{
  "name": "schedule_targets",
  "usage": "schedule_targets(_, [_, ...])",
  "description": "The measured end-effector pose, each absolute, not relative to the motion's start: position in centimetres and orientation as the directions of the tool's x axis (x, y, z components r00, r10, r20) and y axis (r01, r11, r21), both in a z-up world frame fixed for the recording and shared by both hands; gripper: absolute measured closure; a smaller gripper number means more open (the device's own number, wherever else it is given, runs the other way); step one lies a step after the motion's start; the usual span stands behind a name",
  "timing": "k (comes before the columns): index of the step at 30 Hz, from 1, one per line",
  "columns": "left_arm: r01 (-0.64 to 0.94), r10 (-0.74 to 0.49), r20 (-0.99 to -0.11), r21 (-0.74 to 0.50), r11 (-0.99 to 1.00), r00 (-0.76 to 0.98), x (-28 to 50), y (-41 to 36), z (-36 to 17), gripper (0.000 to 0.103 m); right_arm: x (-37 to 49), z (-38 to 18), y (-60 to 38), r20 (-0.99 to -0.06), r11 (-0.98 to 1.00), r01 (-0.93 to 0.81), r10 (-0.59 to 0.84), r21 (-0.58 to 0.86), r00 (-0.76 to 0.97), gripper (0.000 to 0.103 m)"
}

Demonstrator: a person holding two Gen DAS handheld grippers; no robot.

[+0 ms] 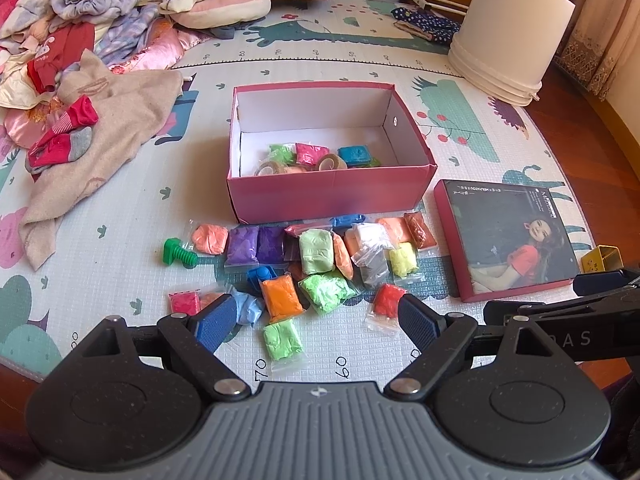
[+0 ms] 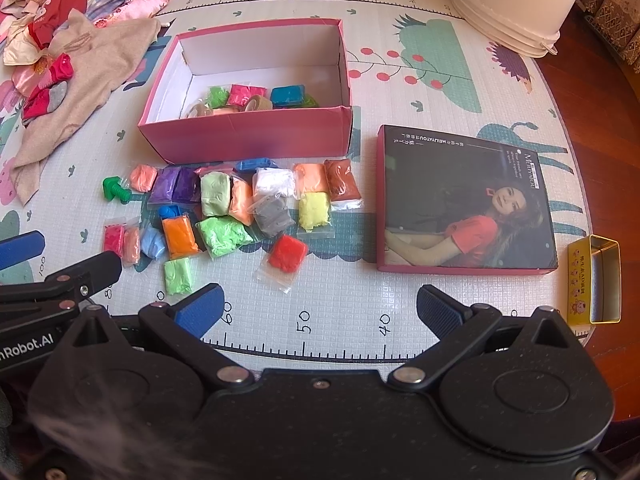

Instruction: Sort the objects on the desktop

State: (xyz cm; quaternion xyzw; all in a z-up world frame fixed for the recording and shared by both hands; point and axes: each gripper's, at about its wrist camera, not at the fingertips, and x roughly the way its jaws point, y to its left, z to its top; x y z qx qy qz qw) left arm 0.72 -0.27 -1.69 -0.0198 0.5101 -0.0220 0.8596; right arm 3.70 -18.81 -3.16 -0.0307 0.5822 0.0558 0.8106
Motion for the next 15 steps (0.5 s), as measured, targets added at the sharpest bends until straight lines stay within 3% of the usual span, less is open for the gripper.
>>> schedule_targets(15, [-0.035,-0.046,-0.886,-0.07,0.997,0.461,2.3,3.1,-5.3,0.015,7.0,-5.6,-18.4,-0.941,0.991,-0.125,0.089,0.05,0.327,0.001])
